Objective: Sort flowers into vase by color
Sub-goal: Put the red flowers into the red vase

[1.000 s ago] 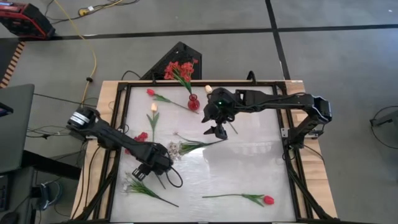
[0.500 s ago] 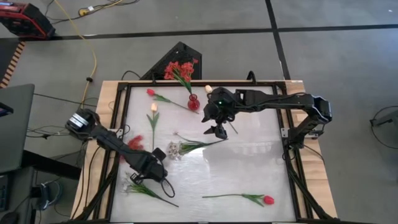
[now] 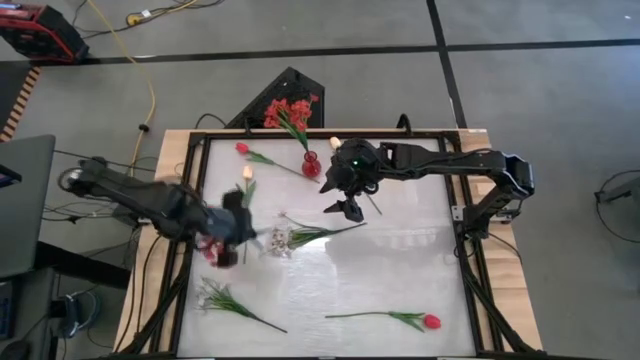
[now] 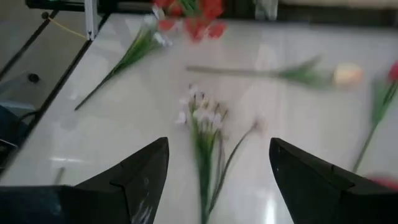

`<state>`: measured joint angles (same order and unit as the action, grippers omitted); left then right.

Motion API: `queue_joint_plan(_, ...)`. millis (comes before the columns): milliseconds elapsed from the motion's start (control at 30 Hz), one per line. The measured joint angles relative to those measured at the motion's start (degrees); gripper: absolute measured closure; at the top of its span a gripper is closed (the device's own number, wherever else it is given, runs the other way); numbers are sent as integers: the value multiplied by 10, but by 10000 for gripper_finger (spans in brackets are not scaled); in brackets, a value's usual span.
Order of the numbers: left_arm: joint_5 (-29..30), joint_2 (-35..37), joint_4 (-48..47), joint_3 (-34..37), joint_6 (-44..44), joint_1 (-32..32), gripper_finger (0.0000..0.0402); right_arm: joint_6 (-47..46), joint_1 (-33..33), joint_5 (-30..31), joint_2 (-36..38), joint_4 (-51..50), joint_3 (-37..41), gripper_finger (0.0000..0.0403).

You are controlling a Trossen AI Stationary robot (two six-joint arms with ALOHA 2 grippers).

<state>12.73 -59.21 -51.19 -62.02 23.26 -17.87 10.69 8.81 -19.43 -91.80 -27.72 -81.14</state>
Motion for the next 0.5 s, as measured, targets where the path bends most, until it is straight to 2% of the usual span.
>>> queue_joint_plan(100,0,52,0,8,203,52,396,80,-11,2,2,34,0,98)
queue_joint_plan(200,-55,80,7,32,359,108,396,186,-32,36,3,76,0,98)
queue_joint_plan(333,-148,85,67,72,454,150,396,342,-62,110,-6,152,0,99)
queue_joint_plan(433,-184,68,166,101,485,164,396,440,-72,113,-22,222,-1,99)
queue_joint_plan(500,-208,50,233,119,508,174,396,483,-74,119,-26,231,0,99)
